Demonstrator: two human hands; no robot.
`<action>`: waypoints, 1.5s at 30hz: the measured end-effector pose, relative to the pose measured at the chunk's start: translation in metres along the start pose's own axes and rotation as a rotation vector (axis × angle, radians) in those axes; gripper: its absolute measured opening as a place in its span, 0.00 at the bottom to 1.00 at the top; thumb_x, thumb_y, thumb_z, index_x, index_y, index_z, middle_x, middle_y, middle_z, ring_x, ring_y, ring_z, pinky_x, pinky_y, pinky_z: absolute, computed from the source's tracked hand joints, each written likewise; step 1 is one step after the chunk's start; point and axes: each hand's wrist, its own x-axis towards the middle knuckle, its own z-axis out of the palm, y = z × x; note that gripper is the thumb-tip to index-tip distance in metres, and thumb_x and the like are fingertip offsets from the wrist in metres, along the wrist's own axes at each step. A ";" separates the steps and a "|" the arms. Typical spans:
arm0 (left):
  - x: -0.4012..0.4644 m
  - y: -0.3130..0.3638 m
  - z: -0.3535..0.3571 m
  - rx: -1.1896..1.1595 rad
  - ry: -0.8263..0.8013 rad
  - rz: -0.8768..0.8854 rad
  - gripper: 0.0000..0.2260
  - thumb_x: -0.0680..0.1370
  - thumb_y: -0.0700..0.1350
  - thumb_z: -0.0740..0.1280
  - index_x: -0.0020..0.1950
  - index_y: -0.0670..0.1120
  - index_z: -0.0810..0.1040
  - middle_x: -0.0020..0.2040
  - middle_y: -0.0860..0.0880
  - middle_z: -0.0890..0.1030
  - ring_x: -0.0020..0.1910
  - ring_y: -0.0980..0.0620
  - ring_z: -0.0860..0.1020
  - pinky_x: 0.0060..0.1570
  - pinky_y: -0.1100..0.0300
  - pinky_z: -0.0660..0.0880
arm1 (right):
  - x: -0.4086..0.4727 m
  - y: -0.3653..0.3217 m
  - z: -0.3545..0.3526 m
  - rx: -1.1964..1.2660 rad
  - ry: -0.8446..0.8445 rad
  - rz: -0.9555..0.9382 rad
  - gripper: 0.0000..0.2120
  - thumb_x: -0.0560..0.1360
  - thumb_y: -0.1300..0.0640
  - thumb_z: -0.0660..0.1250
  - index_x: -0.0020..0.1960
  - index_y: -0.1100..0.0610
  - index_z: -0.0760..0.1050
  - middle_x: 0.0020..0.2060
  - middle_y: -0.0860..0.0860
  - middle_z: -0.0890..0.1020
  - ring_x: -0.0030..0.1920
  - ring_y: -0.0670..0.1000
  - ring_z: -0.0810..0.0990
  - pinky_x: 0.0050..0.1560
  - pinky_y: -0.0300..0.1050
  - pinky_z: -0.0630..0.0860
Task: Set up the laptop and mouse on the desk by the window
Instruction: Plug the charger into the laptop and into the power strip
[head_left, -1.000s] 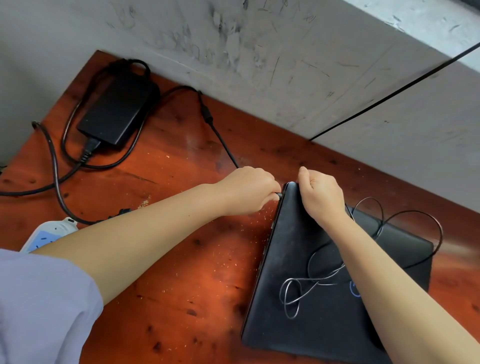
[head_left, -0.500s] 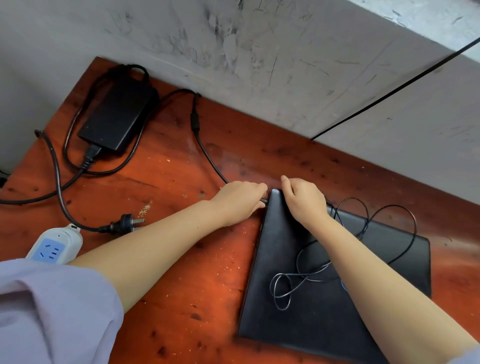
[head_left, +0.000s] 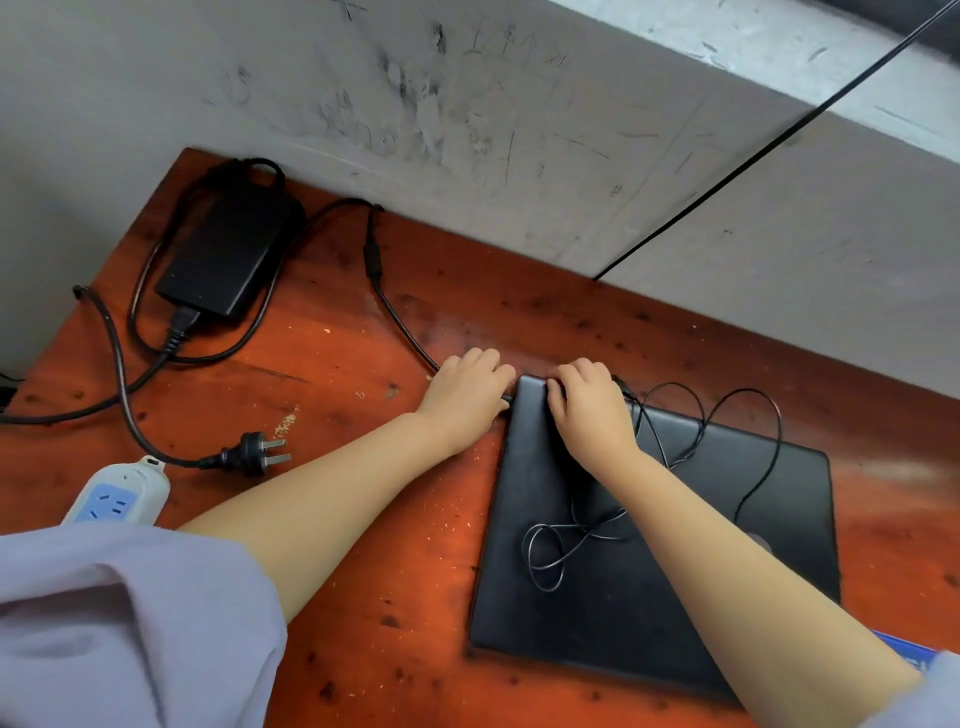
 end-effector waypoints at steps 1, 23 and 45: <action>0.000 0.000 -0.001 -0.002 -0.018 -0.013 0.12 0.77 0.47 0.63 0.58 0.43 0.71 0.58 0.43 0.73 0.59 0.43 0.70 0.53 0.51 0.67 | -0.003 0.000 -0.002 0.000 -0.017 0.007 0.11 0.78 0.59 0.59 0.53 0.63 0.77 0.50 0.60 0.79 0.50 0.62 0.74 0.49 0.55 0.71; -0.259 -0.121 -0.013 -0.063 0.375 -0.654 0.09 0.74 0.46 0.68 0.53 0.45 0.77 0.50 0.46 0.79 0.52 0.43 0.76 0.50 0.50 0.71 | -0.031 -0.268 0.030 -0.114 -0.178 -0.544 0.17 0.75 0.47 0.63 0.57 0.58 0.73 0.55 0.56 0.72 0.57 0.58 0.70 0.48 0.50 0.72; -0.291 -0.149 0.028 -0.127 0.410 -0.982 0.28 0.71 0.61 0.66 0.67 0.48 0.69 0.57 0.47 0.74 0.58 0.46 0.71 0.55 0.52 0.67 | -0.002 -0.344 0.005 0.323 -0.586 -0.600 0.10 0.73 0.59 0.66 0.54 0.54 0.78 0.50 0.49 0.81 0.50 0.48 0.79 0.51 0.39 0.73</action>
